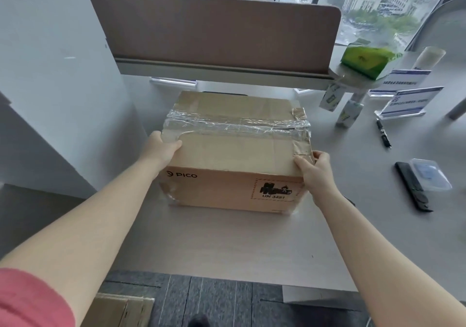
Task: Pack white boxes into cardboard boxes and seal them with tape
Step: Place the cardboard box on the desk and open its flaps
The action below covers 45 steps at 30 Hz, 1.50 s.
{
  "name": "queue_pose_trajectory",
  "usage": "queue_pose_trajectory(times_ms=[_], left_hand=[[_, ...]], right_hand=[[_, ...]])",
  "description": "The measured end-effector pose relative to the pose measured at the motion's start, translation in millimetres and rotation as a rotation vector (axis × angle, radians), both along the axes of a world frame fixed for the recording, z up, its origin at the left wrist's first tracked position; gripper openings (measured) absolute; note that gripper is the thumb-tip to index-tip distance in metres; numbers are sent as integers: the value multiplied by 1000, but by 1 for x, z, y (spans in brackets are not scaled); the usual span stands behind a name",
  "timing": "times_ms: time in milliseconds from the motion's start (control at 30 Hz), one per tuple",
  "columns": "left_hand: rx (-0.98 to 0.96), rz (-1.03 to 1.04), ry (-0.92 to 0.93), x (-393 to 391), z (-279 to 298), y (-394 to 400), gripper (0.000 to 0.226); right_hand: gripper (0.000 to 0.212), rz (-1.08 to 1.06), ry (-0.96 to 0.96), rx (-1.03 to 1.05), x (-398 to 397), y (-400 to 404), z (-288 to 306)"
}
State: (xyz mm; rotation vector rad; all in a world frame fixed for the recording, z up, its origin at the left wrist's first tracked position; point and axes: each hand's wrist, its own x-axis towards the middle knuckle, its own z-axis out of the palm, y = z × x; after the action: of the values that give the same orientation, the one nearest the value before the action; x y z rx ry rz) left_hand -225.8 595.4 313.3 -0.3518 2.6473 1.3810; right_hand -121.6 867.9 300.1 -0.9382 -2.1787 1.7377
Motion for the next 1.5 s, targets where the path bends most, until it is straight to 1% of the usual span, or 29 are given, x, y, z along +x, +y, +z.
queue_pose_trajectory(times_ms=[67,133,200,267,333,400,467,567,667,800,867,933,967,1033,1067,1133,1233,1300,1367,1433,1467,1500], left_hand=[[-151,-44,-7,3,6,4,43],[-427,-117,-2,7,12,9,53],[-652,-182,76,8,17,14,55],[-769,-258,177,9,21,23,58],[-813,-381,235,9,27,35,63],[-802,-518,235,7,31,49,63],[-774,-616,196,4,31,61,62],[-775,-661,172,2,33,74,58],[-776,-621,272,5,47,79,49],[-686,-506,411,14,75,78,32],[-645,-464,477,22,86,72,26],[-560,-430,514,32,96,65,17],[-502,-423,501,38,101,62,13],[-423,-441,434,47,111,55,22],[-415,-465,385,51,116,51,27],[-409,-521,267,59,125,44,31],[-361,-626,62,72,130,35,23],[-305,-680,-49,78,125,30,16],[-262,-731,-163,83,116,27,18],[-353,-779,-227,85,102,26,29],[-416,-793,-230,85,95,26,36],[-474,-798,-220,85,87,26,44]], right_hand=[[47,-12,-12,39,-1,0,0],[42,-37,-14,124,-2,2,0],[38,-59,7,219,-3,5,1],[34,-47,10,271,-5,8,5],[28,-22,-13,250,-7,11,9],[28,-5,-25,211,-9,13,13],[27,0,-33,178,-10,16,14],[25,3,-33,116,-9,18,17],[25,3,32,55,-6,17,23],[19,26,121,-29,2,17,35],[20,22,197,-168,8,17,41],[26,20,273,-390,13,17,47],[35,34,278,-465,16,17,49],[45,74,265,-526,25,16,53],[45,93,275,-540,29,15,55],[35,120,287,-554,37,14,57],[27,111,195,-542,47,16,55],[27,131,82,-433,55,20,53],[26,225,42,-330,64,21,53],[21,317,20,-244,72,17,53],[19,336,-3,-195,74,13,53],[23,341,-30,-139,75,10,53]])
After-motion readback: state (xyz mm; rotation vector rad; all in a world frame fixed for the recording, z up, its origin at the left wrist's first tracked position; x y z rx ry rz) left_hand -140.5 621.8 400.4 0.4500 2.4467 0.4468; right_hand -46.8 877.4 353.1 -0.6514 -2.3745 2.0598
